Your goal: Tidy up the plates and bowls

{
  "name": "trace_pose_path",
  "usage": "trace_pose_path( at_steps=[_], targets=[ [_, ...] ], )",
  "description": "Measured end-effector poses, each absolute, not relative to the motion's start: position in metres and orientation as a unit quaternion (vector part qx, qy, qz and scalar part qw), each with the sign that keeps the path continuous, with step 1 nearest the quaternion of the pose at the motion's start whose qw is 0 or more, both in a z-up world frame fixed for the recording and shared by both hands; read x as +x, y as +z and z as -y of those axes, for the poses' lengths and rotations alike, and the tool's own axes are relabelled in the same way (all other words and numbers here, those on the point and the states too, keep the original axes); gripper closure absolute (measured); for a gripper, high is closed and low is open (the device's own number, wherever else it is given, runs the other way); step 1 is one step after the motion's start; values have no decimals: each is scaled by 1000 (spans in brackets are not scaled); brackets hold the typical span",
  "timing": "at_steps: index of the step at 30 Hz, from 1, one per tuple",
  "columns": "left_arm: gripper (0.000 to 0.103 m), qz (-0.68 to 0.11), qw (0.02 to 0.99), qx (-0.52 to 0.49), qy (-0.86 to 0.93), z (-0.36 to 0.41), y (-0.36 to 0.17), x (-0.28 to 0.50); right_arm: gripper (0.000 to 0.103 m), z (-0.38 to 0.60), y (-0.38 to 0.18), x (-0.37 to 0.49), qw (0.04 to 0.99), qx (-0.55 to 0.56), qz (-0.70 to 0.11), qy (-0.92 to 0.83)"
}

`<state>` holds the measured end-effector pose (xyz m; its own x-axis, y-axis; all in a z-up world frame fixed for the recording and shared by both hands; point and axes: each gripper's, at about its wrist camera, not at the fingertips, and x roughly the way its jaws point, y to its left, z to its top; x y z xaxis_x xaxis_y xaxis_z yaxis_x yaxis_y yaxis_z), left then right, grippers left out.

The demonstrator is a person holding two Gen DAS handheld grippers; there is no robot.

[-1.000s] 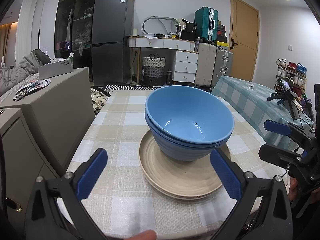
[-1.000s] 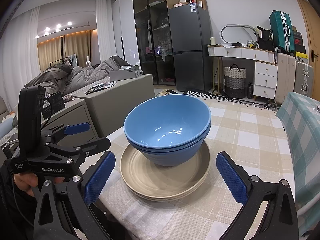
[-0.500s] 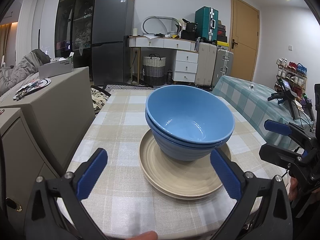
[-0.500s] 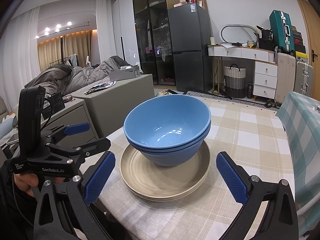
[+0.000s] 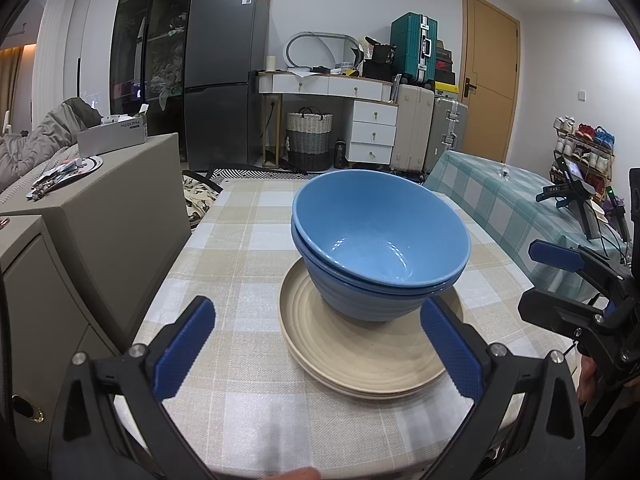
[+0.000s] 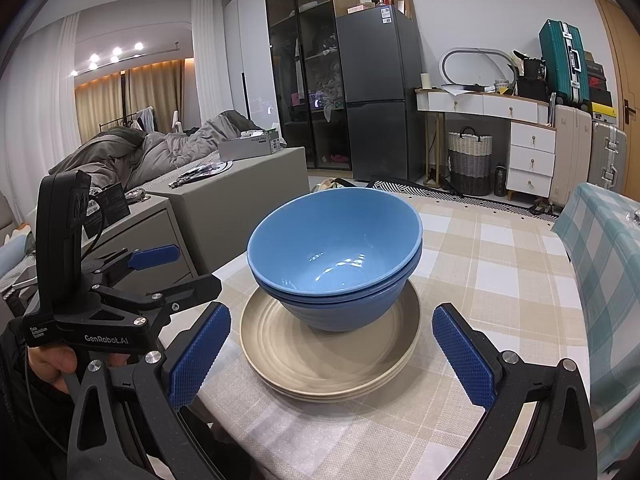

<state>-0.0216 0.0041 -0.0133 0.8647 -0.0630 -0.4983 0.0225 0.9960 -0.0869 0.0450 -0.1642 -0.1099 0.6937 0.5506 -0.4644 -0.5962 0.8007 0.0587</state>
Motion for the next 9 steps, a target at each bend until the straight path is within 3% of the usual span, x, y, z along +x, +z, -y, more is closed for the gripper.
trace_pose_path(
  at_steps=[9],
  targets=[
    [0,-260,965,-41,-21,-5,-14,-22,0,164,-110,45,919,-49,-237,312]
  ],
)
